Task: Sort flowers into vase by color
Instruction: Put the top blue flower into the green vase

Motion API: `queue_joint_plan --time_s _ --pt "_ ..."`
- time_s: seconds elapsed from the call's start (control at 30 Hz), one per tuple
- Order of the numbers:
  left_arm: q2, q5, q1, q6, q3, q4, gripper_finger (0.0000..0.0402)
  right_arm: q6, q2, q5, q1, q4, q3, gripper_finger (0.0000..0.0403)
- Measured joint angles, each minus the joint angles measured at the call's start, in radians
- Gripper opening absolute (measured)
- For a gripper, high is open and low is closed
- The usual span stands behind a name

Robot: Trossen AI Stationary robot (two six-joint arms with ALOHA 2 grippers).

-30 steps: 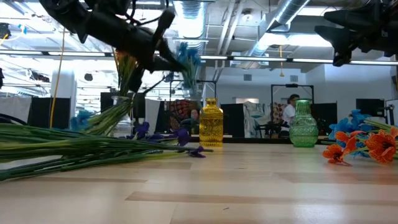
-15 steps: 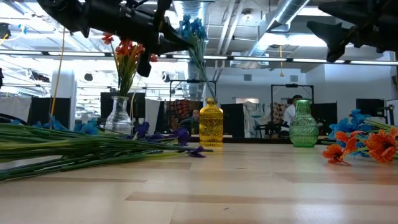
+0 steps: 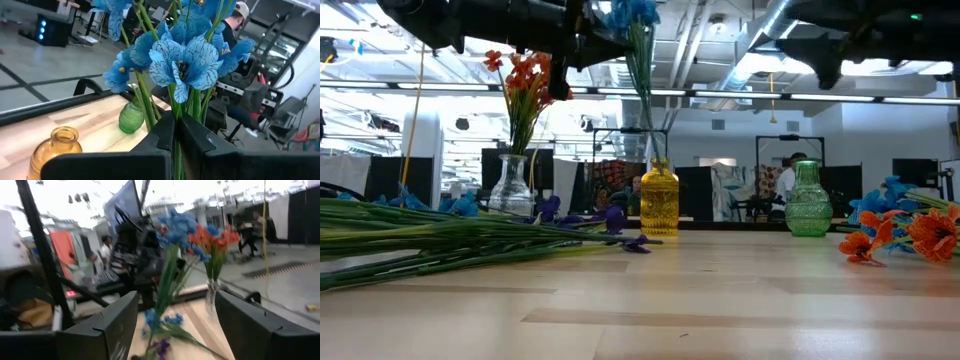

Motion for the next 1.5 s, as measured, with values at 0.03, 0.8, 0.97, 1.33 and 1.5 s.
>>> queue_joint_plan --time_s 0.03,0.8,0.97,1.33,1.5 --pt "0.0 0.005 0.0 0.013 0.0 -0.001 0.0 0.0 0.031 -0.005 -0.006 -0.014 0.022 0.0292" --pt "0.0 0.116 0.0 0.416 0.0 0.094 0.0 -0.078 0.661 -0.024 -0.014 -0.035 0.439 0.0292" --pt "0.0 0.12 0.0 0.467 0.0 0.11 0.0 -0.08 0.749 -0.024 -0.014 -0.036 0.523 0.0292" --pt "0.0 0.169 0.0 0.501 0.0 0.111 0.0 -0.082 0.874 -0.025 -0.014 -0.075 0.655 0.0291" --pt "0.0 0.169 0.0 0.501 0.0 0.109 0.0 -0.082 0.885 -0.025 -0.014 -0.081 0.672 0.0275"
